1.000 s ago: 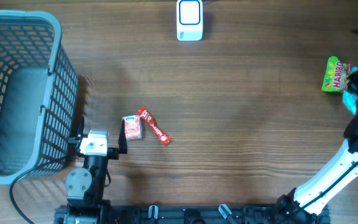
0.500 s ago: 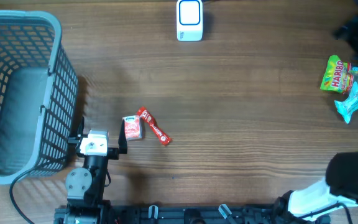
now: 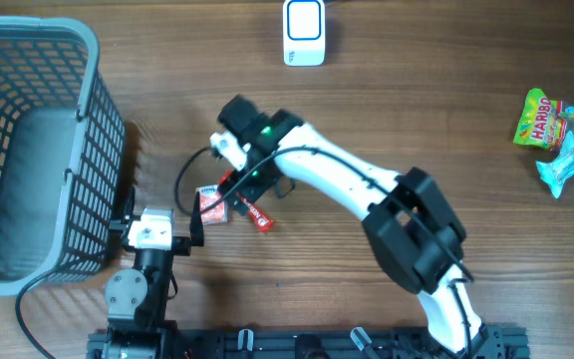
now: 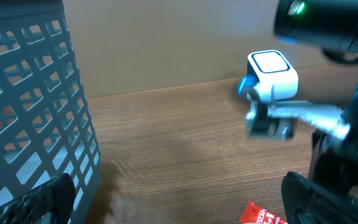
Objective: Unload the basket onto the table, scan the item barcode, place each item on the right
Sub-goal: 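Reach the right gripper to the red Nescafe stick and grasp it, then lift the Nescafe stick and hold it in front of the scanner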
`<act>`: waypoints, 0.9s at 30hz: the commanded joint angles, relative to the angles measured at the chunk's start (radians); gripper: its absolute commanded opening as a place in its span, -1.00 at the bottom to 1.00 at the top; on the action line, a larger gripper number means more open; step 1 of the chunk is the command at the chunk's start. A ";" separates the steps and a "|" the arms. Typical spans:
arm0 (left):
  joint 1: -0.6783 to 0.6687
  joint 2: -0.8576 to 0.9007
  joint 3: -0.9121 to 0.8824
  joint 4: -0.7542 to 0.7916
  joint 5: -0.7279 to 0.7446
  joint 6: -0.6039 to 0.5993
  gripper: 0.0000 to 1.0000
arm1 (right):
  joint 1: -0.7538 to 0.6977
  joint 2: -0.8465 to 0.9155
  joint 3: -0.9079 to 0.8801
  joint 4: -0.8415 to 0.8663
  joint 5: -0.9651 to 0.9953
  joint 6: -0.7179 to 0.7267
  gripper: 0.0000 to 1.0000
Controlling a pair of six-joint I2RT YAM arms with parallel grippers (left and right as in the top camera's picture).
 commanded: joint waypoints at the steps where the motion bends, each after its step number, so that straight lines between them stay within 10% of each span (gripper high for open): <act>1: -0.006 -0.007 -0.005 0.001 0.008 0.013 1.00 | 0.009 0.035 -0.004 0.017 0.047 -0.003 0.98; 8: -0.006 -0.007 -0.005 0.001 0.008 0.013 1.00 | 0.012 0.103 -0.006 0.017 0.126 0.032 0.61; 14: -0.006 -0.007 -0.005 0.001 0.008 0.013 1.00 | 0.003 0.116 -0.005 0.020 0.226 0.158 -0.87; 19: -0.006 -0.007 -0.005 0.001 0.008 0.013 1.00 | -0.147 0.077 0.132 -0.120 0.208 0.267 -0.92; 27: -0.006 -0.007 -0.005 0.001 0.008 0.013 1.00 | -0.550 -0.041 0.225 -0.493 -0.623 0.259 -0.91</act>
